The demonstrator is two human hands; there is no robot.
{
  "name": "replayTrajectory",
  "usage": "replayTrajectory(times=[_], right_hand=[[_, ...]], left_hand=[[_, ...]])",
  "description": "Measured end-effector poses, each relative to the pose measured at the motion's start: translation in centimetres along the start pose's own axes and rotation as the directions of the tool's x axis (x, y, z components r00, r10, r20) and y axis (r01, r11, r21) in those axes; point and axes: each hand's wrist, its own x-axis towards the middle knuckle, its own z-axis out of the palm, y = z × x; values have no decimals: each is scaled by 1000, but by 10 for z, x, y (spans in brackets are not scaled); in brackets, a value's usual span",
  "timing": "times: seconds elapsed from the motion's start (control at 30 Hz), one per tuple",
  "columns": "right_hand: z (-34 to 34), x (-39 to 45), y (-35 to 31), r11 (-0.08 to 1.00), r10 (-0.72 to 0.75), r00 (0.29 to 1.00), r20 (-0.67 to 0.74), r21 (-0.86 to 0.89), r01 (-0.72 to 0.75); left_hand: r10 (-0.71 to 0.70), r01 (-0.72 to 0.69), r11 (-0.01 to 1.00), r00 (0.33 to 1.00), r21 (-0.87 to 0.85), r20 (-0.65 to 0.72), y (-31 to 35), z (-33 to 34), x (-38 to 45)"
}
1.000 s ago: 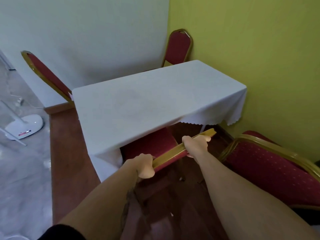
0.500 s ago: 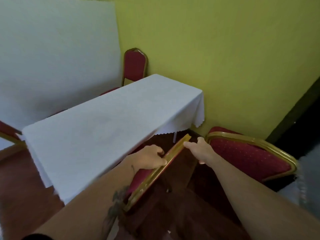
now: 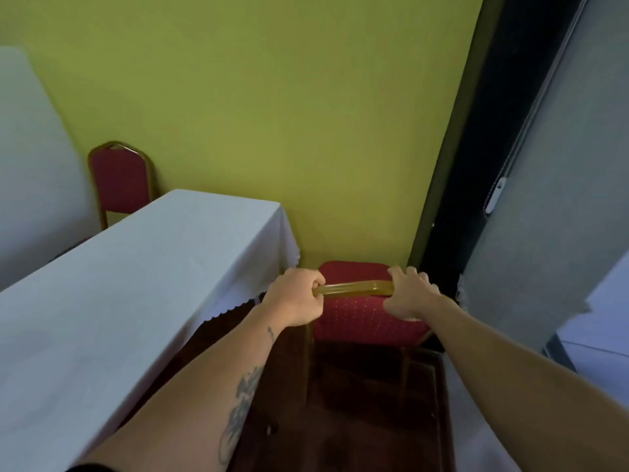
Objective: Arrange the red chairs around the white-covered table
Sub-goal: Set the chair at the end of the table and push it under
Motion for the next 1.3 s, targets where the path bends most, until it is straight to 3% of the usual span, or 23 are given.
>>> replayTrajectory(times=[0.2, 0.37, 0.57, 1.0, 1.3], right_hand=[[6, 62, 41, 995, -99, 981, 169, 6, 99], [13, 102, 56, 975, -214, 949, 232, 103, 195], [22, 120, 64, 956, -287, 928, 238, 136, 261], [33, 75, 71, 956, -289, 932, 218, 122, 268], [22, 49, 90, 972, -234, 959, 162, 41, 230]], left_hand=[[-66, 52, 992, 991, 118, 117, 15, 44, 79], [-231, 183, 969, 904, 164, 360, 19, 83, 122], [-289, 177, 940, 867, 291, 406, 21, 94, 148], [-231, 37, 901, 884, 432, 406, 37, 103, 107], [-205, 32, 919, 890, 393, 408, 70, 114, 74]])
